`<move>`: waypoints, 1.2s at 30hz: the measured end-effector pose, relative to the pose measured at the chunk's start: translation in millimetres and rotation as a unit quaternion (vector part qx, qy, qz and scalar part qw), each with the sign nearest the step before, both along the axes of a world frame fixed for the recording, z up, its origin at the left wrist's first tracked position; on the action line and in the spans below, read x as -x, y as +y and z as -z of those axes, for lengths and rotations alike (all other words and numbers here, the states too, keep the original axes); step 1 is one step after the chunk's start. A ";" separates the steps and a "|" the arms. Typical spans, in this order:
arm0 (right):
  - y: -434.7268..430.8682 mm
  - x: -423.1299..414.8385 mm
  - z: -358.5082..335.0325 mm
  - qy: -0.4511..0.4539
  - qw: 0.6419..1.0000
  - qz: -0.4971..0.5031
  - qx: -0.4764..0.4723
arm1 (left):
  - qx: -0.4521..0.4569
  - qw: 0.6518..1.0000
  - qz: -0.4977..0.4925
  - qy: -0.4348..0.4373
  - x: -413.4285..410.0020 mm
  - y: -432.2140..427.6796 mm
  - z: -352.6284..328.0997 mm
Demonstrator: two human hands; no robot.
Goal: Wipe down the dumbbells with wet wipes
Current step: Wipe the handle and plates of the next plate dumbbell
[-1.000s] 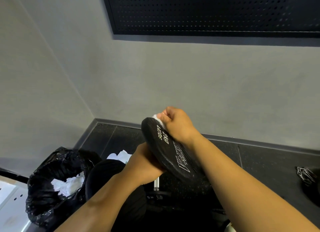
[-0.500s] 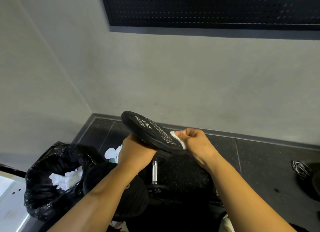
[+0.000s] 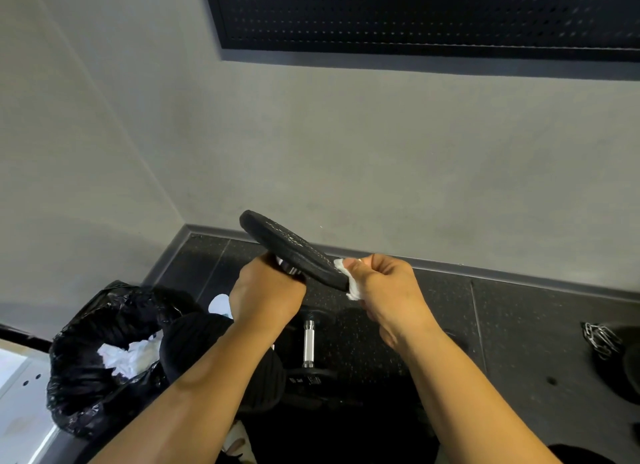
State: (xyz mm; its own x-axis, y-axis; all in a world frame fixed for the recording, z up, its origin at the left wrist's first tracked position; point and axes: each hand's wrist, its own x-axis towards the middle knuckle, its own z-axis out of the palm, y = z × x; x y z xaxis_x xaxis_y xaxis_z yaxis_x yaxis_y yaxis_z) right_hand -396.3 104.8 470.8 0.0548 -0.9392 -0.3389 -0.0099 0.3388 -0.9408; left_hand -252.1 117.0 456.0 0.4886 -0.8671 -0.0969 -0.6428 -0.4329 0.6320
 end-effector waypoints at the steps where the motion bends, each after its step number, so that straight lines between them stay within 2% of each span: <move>1: 1.4 -3.0 0.0 -0.007 1.000 0.003 0.013 | 0.000 1.000 -0.002 0.000 -1.1 -0.1 0.4; 6: 0.2 -9.1 1.2 -0.029 0.999 0.007 0.036 | 0.006 0.999 0.001 0.044 -7.6 2.0 5.9; 10: -12.9 -6.4 12.3 0.008 0.999 0.045 0.006 | 0.018 0.996 0.019 0.081 -8.3 5.9 11.9; 16: -32.2 -5.5 16.5 0.025 0.998 0.051 -0.040 | 0.030 0.985 0.019 0.170 -1.9 6.7 7.2; 21: -46.7 -6.1 14.3 0.022 0.997 0.025 -0.073 | -0.018 0.961 -0.022 0.274 4.0 4.4 4.2; 25: -49.0 -6.7 17.3 -0.025 0.991 0.041 -0.127 | -0.048 0.949 -0.026 0.311 9.0 4.6 1.1; 29: -48.5 -3.8 25.3 -0.004 0.986 0.068 -0.152 | -0.078 0.935 -0.019 0.346 12.8 4.2 -0.8; 33: -39.9 -2.4 41.5 0.038 0.980 0.026 -0.195 | -0.087 0.912 -0.029 0.400 15.4 -1.1 1.0; 36: -30.6 -5.8 49.0 0.024 0.971 -0.027 -0.235 | -0.085 0.902 -0.032 0.421 18.7 -7.4 1.7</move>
State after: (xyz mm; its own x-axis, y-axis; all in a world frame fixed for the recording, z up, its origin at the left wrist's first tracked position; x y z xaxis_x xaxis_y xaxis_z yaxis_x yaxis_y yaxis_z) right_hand -390.5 74.2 421.8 0.0732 -0.6759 -0.7333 -0.0795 0.7290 -0.6799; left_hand -270.8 109.6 454.3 0.2275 -0.7779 -0.5858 0.0641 -0.5883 0.8061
